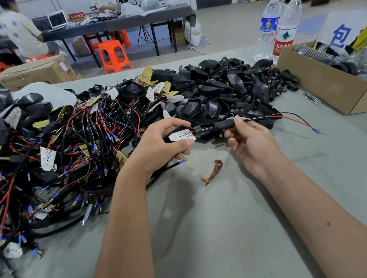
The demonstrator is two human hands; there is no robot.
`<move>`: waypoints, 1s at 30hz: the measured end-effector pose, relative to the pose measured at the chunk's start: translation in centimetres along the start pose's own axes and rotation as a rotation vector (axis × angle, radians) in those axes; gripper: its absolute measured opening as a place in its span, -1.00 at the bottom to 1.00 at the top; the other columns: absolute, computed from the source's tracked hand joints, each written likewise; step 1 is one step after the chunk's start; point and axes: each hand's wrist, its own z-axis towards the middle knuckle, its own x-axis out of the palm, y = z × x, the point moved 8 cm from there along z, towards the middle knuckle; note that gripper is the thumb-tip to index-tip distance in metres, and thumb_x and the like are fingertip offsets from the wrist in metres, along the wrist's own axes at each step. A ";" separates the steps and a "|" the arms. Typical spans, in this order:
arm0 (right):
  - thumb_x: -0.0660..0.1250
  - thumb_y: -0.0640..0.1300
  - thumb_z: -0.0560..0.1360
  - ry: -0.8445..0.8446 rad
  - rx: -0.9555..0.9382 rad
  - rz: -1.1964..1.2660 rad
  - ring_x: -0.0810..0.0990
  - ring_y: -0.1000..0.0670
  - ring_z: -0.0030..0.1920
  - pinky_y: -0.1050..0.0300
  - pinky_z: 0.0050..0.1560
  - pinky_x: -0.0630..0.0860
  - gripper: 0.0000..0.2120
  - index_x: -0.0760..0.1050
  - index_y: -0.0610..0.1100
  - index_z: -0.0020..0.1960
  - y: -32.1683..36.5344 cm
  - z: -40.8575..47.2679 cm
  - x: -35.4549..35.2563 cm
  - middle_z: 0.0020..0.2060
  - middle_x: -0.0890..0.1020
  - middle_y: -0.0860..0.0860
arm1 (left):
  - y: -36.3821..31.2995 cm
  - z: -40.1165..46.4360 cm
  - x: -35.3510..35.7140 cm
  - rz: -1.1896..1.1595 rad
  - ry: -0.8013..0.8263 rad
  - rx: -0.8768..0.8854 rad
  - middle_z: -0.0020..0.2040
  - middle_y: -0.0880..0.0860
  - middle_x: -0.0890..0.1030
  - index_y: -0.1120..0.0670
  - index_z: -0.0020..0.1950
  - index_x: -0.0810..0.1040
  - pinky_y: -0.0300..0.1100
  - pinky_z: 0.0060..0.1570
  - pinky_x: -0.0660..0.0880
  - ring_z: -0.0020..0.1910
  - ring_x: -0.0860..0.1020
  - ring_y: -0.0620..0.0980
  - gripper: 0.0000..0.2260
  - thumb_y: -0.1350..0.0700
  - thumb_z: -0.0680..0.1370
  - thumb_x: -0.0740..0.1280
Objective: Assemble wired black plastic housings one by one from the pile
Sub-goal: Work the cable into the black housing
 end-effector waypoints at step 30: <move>0.40 -0.14 0.61 0.069 -0.027 0.060 0.67 0.03 -0.35 0.31 -0.47 0.51 -0.81 0.53 -0.10 -0.19 0.6 -0.8 1.1 -0.22 0.70 -0.12 | 0.3 0.8 0.8 -0.204 -0.010 -0.042 -0.15 0.16 0.68 0.09 0.15 0.72 -0.22 -0.27 0.57 -0.25 0.65 0.08 -0.74 0.25 0.67 0.24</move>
